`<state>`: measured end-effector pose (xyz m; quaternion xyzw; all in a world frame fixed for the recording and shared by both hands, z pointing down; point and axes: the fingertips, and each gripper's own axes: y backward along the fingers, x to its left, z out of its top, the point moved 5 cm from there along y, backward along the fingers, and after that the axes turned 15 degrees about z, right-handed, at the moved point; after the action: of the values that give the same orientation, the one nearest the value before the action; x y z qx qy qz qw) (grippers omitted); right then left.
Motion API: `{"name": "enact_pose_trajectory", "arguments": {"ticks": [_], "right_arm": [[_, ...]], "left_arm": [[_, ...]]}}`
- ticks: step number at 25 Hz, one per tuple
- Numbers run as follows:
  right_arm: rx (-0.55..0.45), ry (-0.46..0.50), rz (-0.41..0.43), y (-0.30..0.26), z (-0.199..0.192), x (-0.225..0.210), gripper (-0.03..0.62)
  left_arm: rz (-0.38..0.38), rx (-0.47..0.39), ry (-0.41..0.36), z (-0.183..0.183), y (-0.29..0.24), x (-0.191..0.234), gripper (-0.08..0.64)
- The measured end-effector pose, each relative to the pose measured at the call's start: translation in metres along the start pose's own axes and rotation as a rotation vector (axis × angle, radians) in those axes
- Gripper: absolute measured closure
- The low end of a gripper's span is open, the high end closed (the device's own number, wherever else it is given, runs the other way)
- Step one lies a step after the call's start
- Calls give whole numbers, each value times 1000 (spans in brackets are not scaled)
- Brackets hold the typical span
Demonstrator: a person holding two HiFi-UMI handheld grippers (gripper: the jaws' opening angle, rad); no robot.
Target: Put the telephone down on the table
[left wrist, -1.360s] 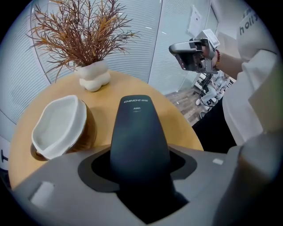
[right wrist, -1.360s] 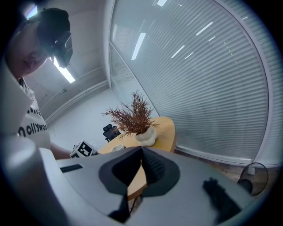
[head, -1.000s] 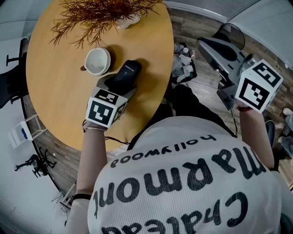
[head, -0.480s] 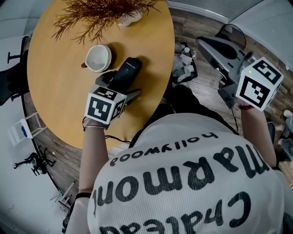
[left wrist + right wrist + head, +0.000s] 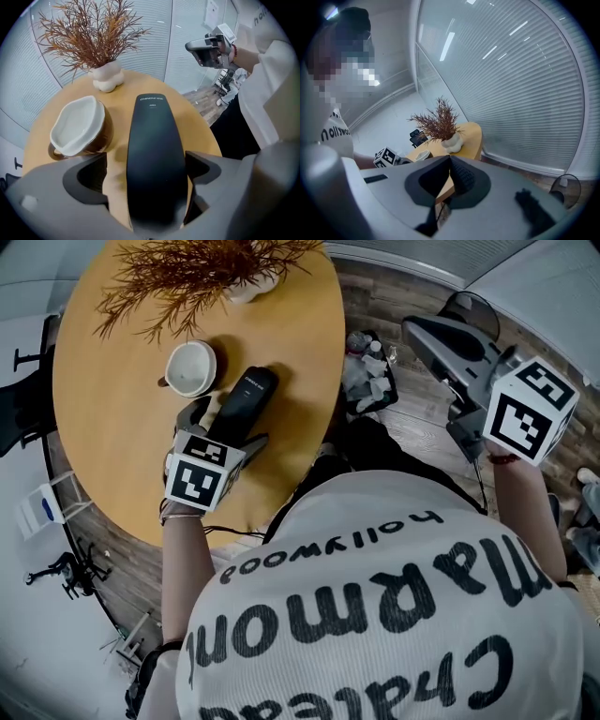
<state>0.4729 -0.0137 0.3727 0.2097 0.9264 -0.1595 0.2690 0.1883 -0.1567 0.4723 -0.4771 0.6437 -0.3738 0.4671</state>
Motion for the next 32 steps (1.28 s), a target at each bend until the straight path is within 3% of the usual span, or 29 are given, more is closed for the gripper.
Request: {"name": "enact_pose_trajectory", "arguments": {"ticks": [5, 12, 16, 20, 23, 29, 32], "right_arm": [[22, -6, 45, -9, 3, -10, 578], [83, 27, 142, -37, 11, -15, 577], [111, 47, 188, -60, 19, -9, 577], [145, 72, 239, -84, 25, 17, 578], [186, 137, 312, -107, 33, 46, 577], [230, 201, 396, -146, 20, 103, 577], [255, 246, 440, -160, 10, 137, 577]], "left_arm": [[25, -4, 83, 0, 14, 6, 44], [125, -63, 182, 0, 44, 19, 59], [245, -150, 229, -9, 70, 23, 179], [328, -278, 442, -28, 107, 30, 261], [432, -347, 588, -54, 133, 30, 306], [584, -470, 757, -104, 175, 12, 420], [637, -509, 851, -128, 193, -3, 531]]}}
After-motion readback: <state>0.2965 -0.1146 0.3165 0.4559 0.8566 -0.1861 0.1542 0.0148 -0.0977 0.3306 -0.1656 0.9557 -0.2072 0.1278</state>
